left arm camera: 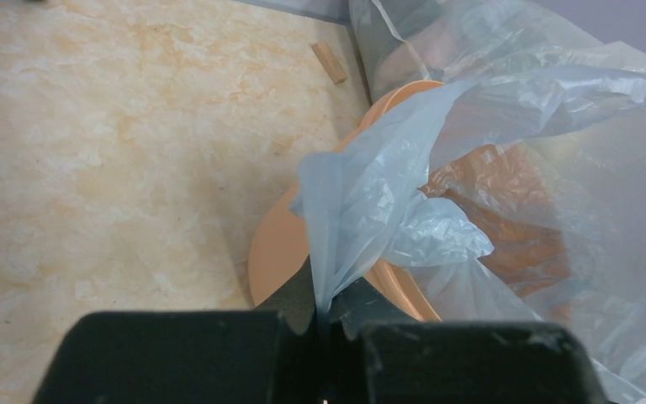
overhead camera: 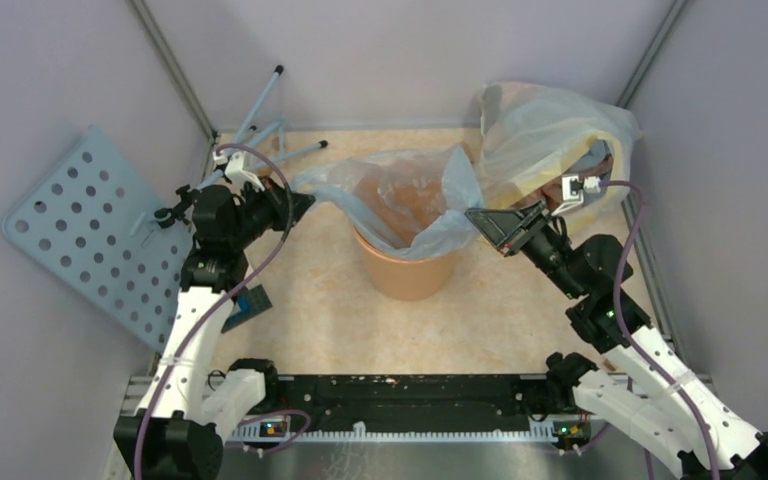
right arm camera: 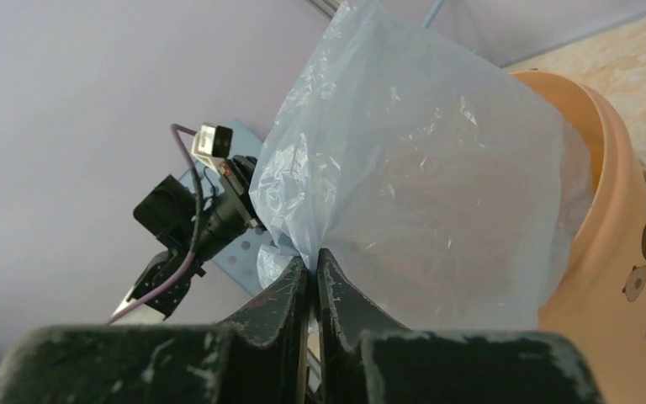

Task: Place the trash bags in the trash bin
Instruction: Move the trash bin to the center of the board.

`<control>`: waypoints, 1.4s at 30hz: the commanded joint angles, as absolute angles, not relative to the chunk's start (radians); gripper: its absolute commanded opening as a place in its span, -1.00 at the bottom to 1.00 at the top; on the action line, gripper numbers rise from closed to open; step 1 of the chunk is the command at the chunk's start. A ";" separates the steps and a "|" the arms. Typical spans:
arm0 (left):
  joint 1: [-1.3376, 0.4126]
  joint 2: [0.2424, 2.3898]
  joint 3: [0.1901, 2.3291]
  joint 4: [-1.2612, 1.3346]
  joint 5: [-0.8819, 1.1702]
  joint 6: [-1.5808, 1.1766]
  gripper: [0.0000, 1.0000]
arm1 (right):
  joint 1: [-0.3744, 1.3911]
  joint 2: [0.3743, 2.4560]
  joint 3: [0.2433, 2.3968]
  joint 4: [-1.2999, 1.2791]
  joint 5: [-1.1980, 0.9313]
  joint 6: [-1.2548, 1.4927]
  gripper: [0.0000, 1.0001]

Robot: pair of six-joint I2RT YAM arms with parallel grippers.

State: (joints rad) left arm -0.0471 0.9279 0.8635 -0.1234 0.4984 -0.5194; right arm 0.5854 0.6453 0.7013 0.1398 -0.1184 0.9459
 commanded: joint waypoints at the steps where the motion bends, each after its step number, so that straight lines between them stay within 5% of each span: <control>1: -0.041 0.928 0.922 -0.102 0.568 -0.497 -1.00 | 0.578 0.694 0.762 0.138 -0.158 0.921 -0.93; 15: -0.041 0.869 1.005 -0.118 0.668 -0.541 -1.00 | 0.578 1.044 0.890 0.322 -0.407 0.970 -1.00; 42: -0.043 0.903 1.004 -0.101 0.688 -0.518 -1.00 | 0.503 1.246 1.078 -0.032 -0.436 0.705 -1.00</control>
State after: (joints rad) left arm -0.0467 0.8982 0.9844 -0.1425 0.6765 -0.5285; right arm 0.5072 1.2598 0.9901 0.0311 -0.4015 0.7769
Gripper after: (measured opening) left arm 0.005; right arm 0.004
